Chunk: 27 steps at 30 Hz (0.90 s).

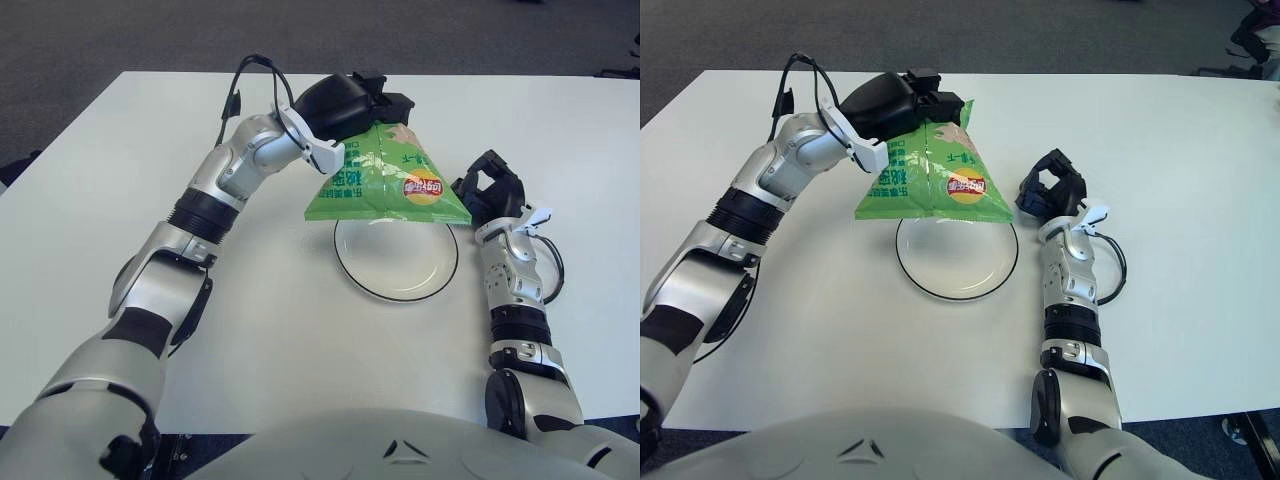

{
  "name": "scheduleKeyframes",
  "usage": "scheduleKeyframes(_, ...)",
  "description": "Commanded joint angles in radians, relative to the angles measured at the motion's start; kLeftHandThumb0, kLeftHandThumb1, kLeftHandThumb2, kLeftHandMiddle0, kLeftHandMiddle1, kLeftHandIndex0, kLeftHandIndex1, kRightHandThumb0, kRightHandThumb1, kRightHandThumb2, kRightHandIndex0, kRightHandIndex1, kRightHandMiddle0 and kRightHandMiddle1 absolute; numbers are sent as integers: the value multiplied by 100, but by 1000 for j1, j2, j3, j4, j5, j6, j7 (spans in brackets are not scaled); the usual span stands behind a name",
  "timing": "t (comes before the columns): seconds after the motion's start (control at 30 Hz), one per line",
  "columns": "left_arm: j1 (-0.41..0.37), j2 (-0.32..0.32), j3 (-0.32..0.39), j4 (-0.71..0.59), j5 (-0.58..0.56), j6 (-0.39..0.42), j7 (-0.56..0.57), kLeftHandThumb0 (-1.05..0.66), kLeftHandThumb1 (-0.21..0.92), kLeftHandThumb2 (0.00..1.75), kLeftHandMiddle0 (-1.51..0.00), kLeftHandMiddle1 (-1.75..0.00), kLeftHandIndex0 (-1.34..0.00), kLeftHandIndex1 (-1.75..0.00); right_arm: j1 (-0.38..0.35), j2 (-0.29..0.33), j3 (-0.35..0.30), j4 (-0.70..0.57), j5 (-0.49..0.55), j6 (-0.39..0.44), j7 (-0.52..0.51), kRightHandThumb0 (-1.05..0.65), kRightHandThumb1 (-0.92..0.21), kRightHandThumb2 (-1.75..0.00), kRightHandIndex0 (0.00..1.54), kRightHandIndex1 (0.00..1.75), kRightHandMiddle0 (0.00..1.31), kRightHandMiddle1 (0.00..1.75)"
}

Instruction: Put the snack into the plate.

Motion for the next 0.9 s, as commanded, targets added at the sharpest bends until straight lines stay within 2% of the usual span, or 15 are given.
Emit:
scheduleKeyframes(0.0, 4, -12, -11, 21, -12, -8, -1, 59, 5, 165, -84, -175, -110, -175, 44, 23, -15, 71, -35, -35, -71, -53, -21, -145, 136, 175, 71, 175)
scheduleKeyframes(0.27, 22, -23, -14, -2, -78, 24, -81, 57, 8, 161, -81, -175, -109, -175, 23, 23, -20, 111, -69, -93, -147, -52, -22, -144, 134, 175, 70, 175)
scheduleKeyframes(0.53, 25, -42, -24, 12, -111, 20, -124, 56, 10, 157, -79, -175, -107, -175, 10, 22, -24, 127, -69, -100, -170, -52, -23, -143, 134, 175, 69, 175)
scheduleKeyframes(0.87, 49, -109, -66, 74, -95, 16, -103, 56, 11, 157, -78, -175, -106, -175, 6, 20, -18, 136, -73, -103, -173, -52, -23, -143, 134, 175, 69, 175)
